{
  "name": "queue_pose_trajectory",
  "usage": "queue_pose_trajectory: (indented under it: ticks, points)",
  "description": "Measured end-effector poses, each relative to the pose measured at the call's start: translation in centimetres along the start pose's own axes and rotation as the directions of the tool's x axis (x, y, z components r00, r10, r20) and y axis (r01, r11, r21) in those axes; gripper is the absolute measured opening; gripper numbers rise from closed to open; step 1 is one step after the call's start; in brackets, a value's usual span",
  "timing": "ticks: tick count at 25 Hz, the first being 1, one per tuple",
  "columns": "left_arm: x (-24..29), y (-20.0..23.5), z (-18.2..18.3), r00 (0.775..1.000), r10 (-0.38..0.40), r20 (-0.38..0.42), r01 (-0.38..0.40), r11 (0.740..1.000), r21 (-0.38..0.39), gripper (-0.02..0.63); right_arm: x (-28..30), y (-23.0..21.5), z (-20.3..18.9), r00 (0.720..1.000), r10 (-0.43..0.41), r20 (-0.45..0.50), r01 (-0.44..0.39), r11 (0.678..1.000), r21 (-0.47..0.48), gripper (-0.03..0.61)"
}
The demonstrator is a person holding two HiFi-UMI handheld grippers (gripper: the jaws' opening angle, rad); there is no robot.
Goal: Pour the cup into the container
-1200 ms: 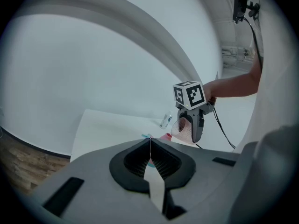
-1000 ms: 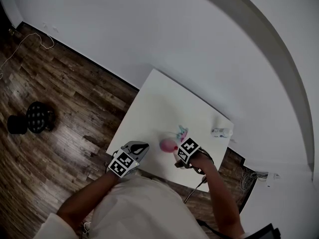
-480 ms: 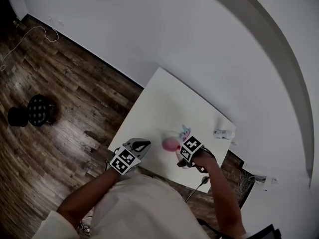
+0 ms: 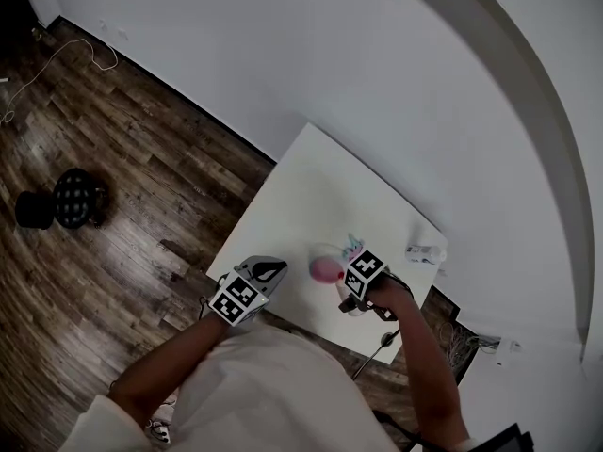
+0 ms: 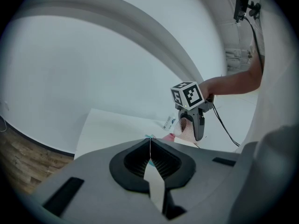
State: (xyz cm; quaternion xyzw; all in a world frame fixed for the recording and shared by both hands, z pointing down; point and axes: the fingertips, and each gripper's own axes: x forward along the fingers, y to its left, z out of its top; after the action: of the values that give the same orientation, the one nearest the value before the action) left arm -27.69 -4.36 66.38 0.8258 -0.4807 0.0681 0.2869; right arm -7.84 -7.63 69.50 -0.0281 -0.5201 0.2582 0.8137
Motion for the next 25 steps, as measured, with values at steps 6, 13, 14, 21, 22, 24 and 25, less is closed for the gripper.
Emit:
queue_pose_trajectory:
  ticks: [6, 13, 14, 21, 22, 24, 25]
  points:
    - [-0.4, 0.4, -0.2, 1.000, 0.017, 0.008, -0.016, 1.000, -0.007, 0.014, -0.1, 0.0, 0.2, 0.999, 0.010, -0.040, -0.011, 1.000, -0.009, 0.367]
    - [-0.7, 0.5, -0.4, 0.999, 0.036, 0.020, -0.036, 0.999, -0.017, 0.014, -0.1, -0.2, 0.3, 0.997, 0.021, -0.080, -0.022, 1.000, -0.013, 0.367]
    - [-0.8, 0.4, -0.4, 0.999, 0.038, 0.021, -0.038, 0.999, -0.017, 0.014, -0.1, -0.2, 0.3, 0.996, 0.023, -0.088, -0.024, 1.000, -0.013, 0.367]
    - [-0.9, 0.4, -0.6, 0.998, 0.053, 0.027, -0.052, 0.998, -0.019, 0.014, -0.3, -0.5, 0.3, 0.988, 0.032, -0.150, -0.036, 0.999, -0.025, 0.367]
    - [-1.0, 0.4, -0.6, 0.998, 0.056, 0.028, -0.056, 0.998, -0.019, 0.014, -0.3, -0.5, 0.3, 0.987, 0.034, -0.159, -0.038, 0.999, -0.026, 0.367]
    - [-1.1, 0.4, -0.6, 0.998, 0.062, 0.030, -0.061, 0.998, -0.021, 0.014, -0.3, -0.6, 0.2, 0.984, 0.037, -0.177, -0.043, 0.999, -0.031, 0.367]
    - [-1.2, 0.3, -0.6, 0.997, 0.064, 0.031, -0.063, 0.998, -0.022, 0.014, -0.3, -0.6, 0.2, 0.982, 0.037, -0.187, -0.044, 0.998, -0.034, 0.367]
